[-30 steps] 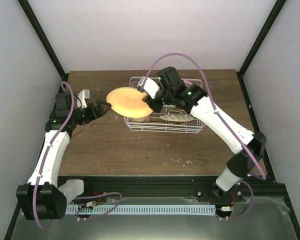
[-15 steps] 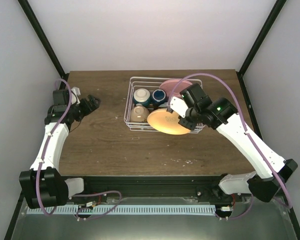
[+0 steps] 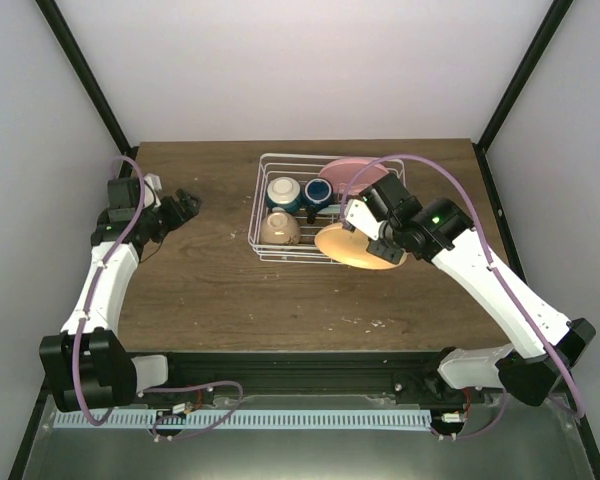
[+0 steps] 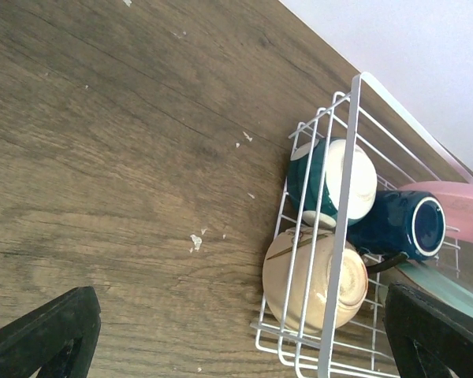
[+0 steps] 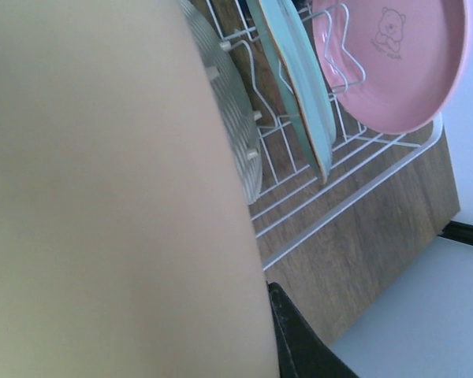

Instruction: Load the mixed dishes into the dish rack

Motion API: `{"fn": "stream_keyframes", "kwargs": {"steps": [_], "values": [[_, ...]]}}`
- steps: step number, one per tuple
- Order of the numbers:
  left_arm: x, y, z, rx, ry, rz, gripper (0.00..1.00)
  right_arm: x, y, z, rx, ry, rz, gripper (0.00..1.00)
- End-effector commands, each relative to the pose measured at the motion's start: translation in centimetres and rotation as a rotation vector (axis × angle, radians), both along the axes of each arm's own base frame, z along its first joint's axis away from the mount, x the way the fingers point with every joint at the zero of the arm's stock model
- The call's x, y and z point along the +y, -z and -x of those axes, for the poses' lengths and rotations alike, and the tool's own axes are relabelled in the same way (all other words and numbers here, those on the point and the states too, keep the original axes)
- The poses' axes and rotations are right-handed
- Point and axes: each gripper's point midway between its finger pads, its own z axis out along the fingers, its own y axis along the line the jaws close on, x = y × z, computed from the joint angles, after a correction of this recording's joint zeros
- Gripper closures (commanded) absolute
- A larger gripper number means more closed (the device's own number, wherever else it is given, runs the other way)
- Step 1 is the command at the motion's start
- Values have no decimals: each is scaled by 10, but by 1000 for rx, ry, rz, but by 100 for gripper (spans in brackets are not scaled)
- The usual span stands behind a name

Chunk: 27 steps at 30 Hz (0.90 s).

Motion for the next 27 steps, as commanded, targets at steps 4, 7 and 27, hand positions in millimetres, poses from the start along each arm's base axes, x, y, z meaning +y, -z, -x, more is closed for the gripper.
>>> {"fn": "stream_keyframes", "kwargs": {"steps": [4, 7, 27], "values": [[1, -11, -6, -35, 5, -20, 0, -14, -23, -13, -129, 10, 75, 99], [1, -9, -5, -31, 4, -19, 0, -19, -26, -20, -172, 10, 123, 99], [2, -5, -2, -22, -3, -22, 0, -2, -22, -68, -423, -141, 289, 99]]}}
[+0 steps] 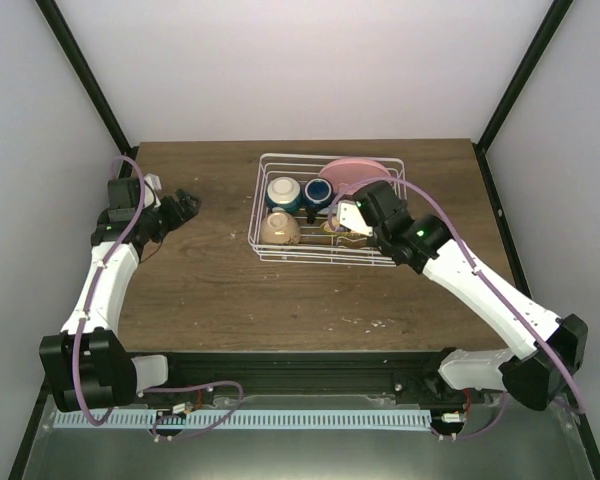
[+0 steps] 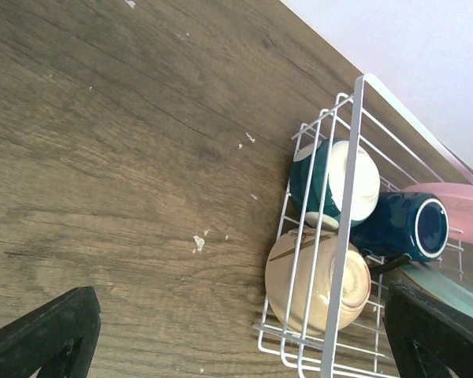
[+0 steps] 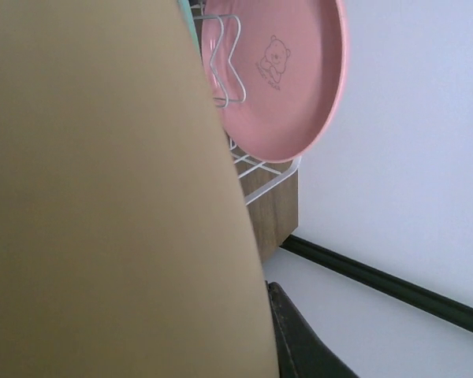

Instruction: Load the mixed dishes into the dish rack

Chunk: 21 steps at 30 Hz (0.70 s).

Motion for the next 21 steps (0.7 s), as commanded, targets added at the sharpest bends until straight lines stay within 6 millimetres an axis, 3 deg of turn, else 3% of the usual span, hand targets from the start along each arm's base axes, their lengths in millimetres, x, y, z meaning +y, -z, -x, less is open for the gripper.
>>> {"fn": "stream_keyframes", "kwargs": {"steps": [1, 9, 14, 21], "values": [[1, -6, -1, -22, 2, -15, 0, 9, -9, -14, -101, -26, -24, 99], [2, -4, 1, -17, -4, -18, 0, 17, 29, -19, -97, -61, -17, 99], [2, -4, 1, -16, -5, -18, 0, 26, 43, -13, -26, -74, -71, 99], [2, -3, 0, -12, -11, -14, 0, 21, 62, -7, 15, -76, -33, 99]]}}
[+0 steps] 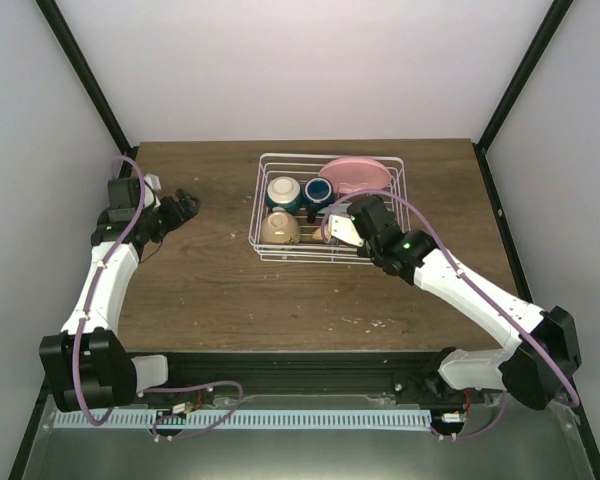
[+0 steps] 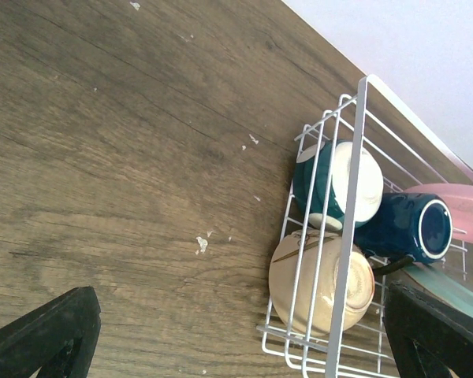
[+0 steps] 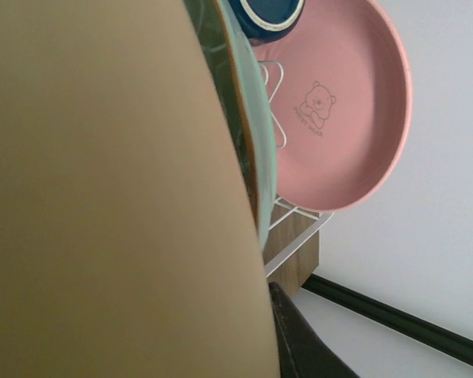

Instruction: Load the mixed dishes into the dish rack

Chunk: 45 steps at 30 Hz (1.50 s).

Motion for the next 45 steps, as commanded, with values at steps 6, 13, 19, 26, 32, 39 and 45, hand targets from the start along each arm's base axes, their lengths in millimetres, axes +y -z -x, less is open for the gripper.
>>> {"fn": "stream_keyframes", "kwargs": {"steps": [6, 13, 19, 26, 32, 39, 45], "values": [[0, -2, -3, -12, -4, 0, 0, -6, 22, 8, 56, 5, 20, 99], [-1, -2, -5, -7, 5, 3, 0, -10, 42, 12, 96, 34, 30, 86], [-1, -3, -7, -7, 12, -2, 0, -13, 41, 13, 99, 55, 28, 60], [-1, -2, -7, -2, 19, -5, 0, -9, 21, 14, 95, 52, -14, 26], [-2, 0, -6, 4, 21, -5, 0, 7, 9, 26, 143, 14, -89, 0], [-2, 1, -6, 6, 16, 2, 0, 29, -17, 35, 151, -51, -189, 0], [0, -12, -12, -24, 6, -2, 0, 60, -69, 23, 57, -118, -380, 0]]}}
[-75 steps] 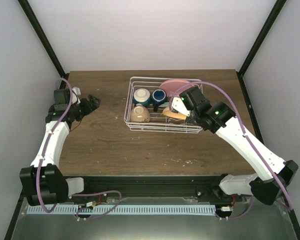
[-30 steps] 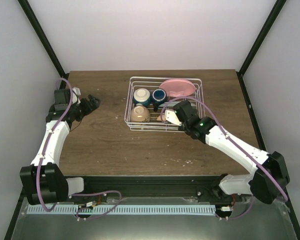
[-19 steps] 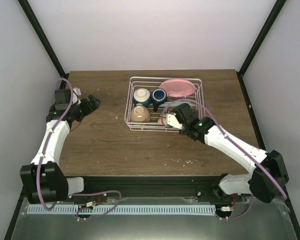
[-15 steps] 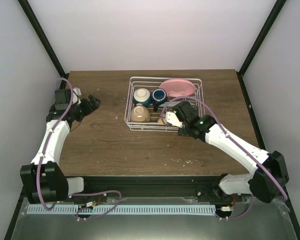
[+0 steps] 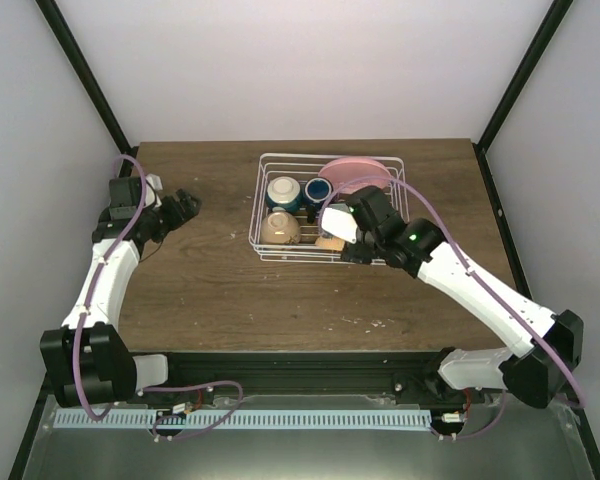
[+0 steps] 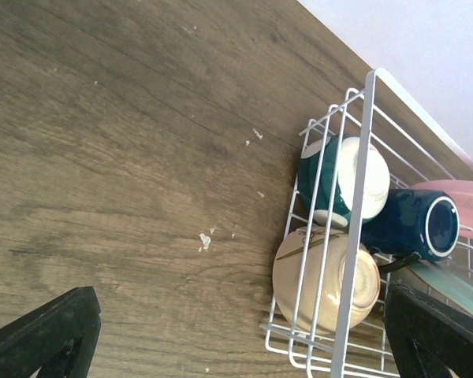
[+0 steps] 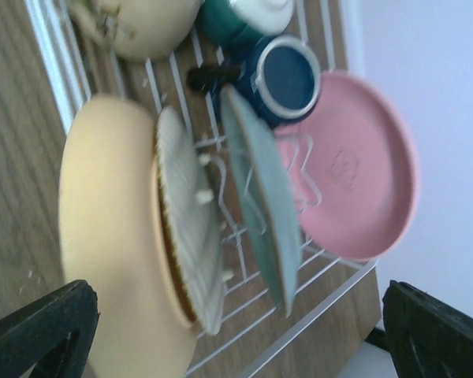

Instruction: Load the mixed dishes into the dish rack

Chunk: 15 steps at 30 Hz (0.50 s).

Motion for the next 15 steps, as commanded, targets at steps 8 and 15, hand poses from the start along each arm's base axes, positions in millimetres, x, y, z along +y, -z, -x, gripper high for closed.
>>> {"fn": "stream_keyframes", "kwargs": {"steps": [8, 15], "values": [[9, -46, -32, -107, -23, -39, 0, 47, -101, -70, -168, 87, -457, 0], [17, -71, -62, -190, -41, -65, 0, -18, -108, -167, -106, 373, -741, 0]]}}
